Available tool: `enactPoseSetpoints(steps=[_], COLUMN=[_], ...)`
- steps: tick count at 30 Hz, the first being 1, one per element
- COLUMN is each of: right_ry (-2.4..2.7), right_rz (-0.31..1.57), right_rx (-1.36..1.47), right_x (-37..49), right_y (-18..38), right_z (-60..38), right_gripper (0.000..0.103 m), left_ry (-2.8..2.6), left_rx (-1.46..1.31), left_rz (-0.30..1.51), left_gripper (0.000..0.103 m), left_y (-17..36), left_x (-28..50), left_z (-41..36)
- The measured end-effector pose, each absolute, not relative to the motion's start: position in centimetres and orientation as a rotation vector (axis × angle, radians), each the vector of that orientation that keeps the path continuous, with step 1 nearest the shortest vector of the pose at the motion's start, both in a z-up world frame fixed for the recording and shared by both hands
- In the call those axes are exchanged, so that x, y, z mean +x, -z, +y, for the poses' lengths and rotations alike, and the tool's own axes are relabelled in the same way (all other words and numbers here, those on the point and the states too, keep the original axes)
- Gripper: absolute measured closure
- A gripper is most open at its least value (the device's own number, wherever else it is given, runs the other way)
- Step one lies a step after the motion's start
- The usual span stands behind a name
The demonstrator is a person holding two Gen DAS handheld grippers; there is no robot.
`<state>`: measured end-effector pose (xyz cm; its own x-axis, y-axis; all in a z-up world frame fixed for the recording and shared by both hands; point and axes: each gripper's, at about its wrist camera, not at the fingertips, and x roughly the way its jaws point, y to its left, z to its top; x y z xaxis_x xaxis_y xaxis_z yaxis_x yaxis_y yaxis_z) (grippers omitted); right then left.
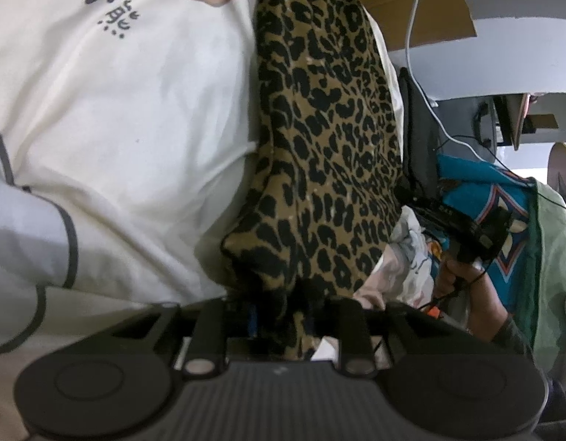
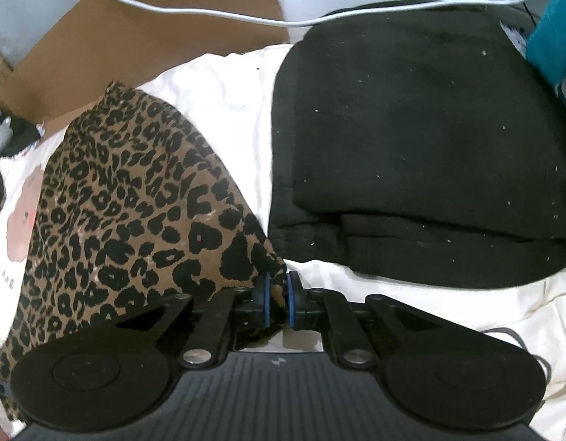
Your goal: Fold clothes
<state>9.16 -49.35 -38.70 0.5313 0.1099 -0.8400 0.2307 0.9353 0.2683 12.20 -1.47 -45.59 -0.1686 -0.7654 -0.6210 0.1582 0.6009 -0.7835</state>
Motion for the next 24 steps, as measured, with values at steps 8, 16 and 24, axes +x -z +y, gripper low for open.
enactPoseSetpoints(steps=[8,16,24], right_ry=[0.012,-0.009,0.017], right_rz=[1.047,1.054,1.012], right_rx=[0.486,0.478,0.581], right_x=[9.2,9.3,7.3], right_y=[39.7,39.1,36.1], right_z=[-50.9,-50.6,-49.7], right_gripper=[0.069,0.097,0.098], left_ry=[0.886,0.885,0.859], left_rx=[-0.511,-0.483,-0.420], left_rz=[1.527,1.524,1.499], left_gripper=[0.096,0.098,0.098], left_y=[44.1,42.5,39.5], left_x=[12.6,13.2,14.6], left_z=[-0.9,-0.4,1.1])
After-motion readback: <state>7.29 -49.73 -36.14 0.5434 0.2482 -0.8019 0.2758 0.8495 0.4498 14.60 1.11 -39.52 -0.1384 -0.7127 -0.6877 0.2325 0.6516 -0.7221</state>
